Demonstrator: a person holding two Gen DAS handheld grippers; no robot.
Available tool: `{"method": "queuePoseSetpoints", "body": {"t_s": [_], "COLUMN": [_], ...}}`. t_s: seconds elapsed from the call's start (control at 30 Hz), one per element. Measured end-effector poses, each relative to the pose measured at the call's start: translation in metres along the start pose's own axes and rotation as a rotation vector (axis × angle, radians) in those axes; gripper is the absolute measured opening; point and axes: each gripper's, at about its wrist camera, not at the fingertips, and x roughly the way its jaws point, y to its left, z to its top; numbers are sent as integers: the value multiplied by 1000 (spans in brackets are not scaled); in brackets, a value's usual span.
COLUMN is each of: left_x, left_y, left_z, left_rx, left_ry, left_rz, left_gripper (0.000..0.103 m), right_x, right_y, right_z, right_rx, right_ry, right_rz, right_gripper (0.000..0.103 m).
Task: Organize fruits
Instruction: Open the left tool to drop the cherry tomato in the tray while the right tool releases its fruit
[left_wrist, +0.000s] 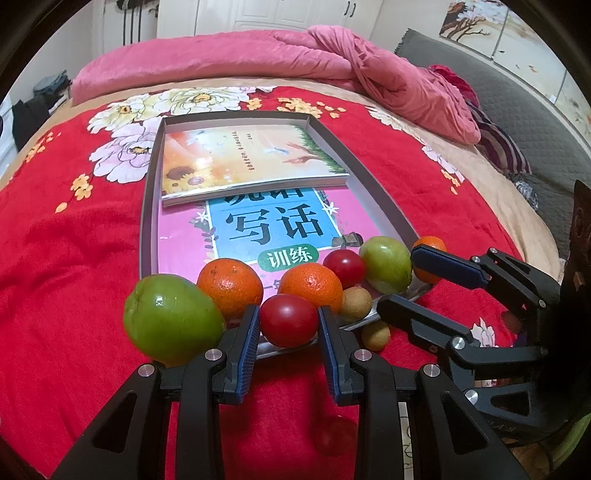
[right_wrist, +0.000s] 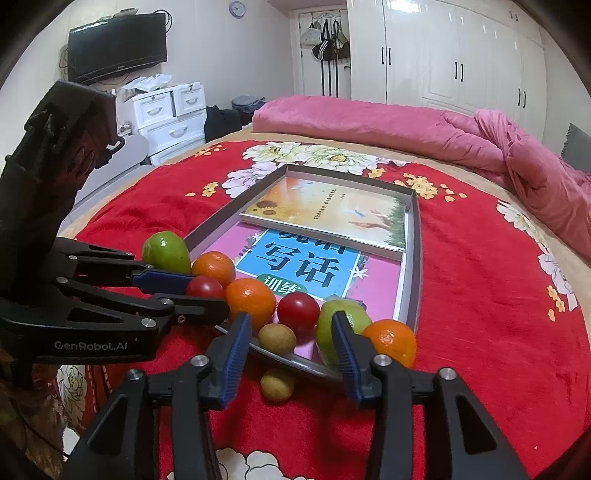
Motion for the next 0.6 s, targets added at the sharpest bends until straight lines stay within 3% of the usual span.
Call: {"method": "queuePoseSetpoints", "body": {"t_s": [0.27,0.4,0.6], "left_x": [-3,-4,-8], "left_y": [0,0,-3], "left_z": [-2,-1,-2], "left_rx": [-6,-5,-3], "left_ry": [-1,1,0], "left_rz": [-5,-13,-11], "left_gripper": [35,42,45], "right_x": [-6,-9,-14], "right_y": [-4,-5,-5], "right_z": [1,1,1], "right_rx": [16,17,13], "right_ry": [-17,-23,-38], "right_rz": [-13,-19,-29], "right_gripper": [49,49,55]}}
